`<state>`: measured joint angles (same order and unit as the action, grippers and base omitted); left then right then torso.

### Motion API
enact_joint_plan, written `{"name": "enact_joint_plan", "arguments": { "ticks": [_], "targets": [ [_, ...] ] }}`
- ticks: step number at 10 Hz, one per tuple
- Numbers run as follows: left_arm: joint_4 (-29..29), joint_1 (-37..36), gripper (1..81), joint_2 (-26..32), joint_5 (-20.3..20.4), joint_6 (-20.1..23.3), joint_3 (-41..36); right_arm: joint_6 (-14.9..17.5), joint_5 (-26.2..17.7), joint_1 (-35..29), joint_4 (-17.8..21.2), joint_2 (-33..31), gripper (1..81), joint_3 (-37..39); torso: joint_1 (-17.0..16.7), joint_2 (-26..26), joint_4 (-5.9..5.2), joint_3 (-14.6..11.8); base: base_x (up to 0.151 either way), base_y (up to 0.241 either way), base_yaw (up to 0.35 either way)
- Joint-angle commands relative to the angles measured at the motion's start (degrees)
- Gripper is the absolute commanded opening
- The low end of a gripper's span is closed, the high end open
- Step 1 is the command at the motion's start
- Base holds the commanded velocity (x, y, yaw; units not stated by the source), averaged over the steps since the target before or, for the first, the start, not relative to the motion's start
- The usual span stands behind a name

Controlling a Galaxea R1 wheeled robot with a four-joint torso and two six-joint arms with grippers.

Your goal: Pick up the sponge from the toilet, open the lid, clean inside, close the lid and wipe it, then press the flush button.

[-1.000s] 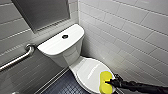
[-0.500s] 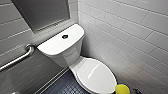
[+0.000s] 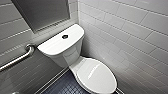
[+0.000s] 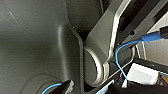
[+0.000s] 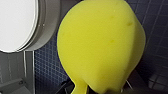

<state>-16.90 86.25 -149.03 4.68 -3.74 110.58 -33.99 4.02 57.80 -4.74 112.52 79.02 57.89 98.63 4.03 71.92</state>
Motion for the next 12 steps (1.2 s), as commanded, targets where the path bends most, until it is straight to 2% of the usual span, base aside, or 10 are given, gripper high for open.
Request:
{"name": "enact_joint_plan", "arguments": {
  "ticks": [1,3,5,7,9,10,11,12],
  "targets": [
    [-1.03,1.25,81.1,0.66,-4.15,0.14,-1.51,0.15,-8.14,-7.02,-4.39,-5.17,1.0,-8.8,0.0,0.0,0.0,0.0,0.0,0.0,0.0],
    [-1.03,1.33,81.1,0.57,-4.07,0.14,-1.51,0.07,-14.99,-14.47,-5.54,-4.82,1.0,-12.58,0.0,0.0,0.0,0.0,0.0,0.0,0.0],
    [-1.03,1.33,81.1,0.57,-4.07,0.14,-1.59,-0.47,-25.17,-26.15,-5.11,-2.46,1.0,-13.46,0.0,0.0,0.0,0.0,0.0,0.0,0.0],
    [-0.95,1.25,81.1,0.57,-4.07,0.05,-1.59,-3.45,-34.32,-36.89,-5.45,1.14,1.0,-13.03,0.0,0.0,0.0,0.0,0.0,0.0,0.0],
    [-0.86,1.25,81.1,0.57,-4.07,0.05,-1.59,-4.86,-40.66,-42.36,-5.45,7.29,1.0,-10.05,0.0,0.0,0.0,0.0,0.0,0.0,0.0],
    [-0.77,1.25,81.1,0.66,-4.07,0.05,-1.59,-4.77,-41.64,-43.41,-5.54,10.72,1.0,-7.76,0.0,0.0,0.0,0.02,0.0,0.0,0.0],
    [-0.77,1.25,81.1,0.83,-4.07,0.05,-1.59,-4.77,-41.73,-43.94,-5.54,13.62,1.0,-5.83,0.0,0.0,-2.4,0.02,0.0,0.0,0.0],
    [-0.77,1.25,81.1,0.92,-4.07,0.05,-1.59,-4.77,-42.08,-44.29,-5.54,16.35,1.0,-3.9,0.0,0.0,-4.36,0.02,0.0,0.0,0.0]
  ]
}}
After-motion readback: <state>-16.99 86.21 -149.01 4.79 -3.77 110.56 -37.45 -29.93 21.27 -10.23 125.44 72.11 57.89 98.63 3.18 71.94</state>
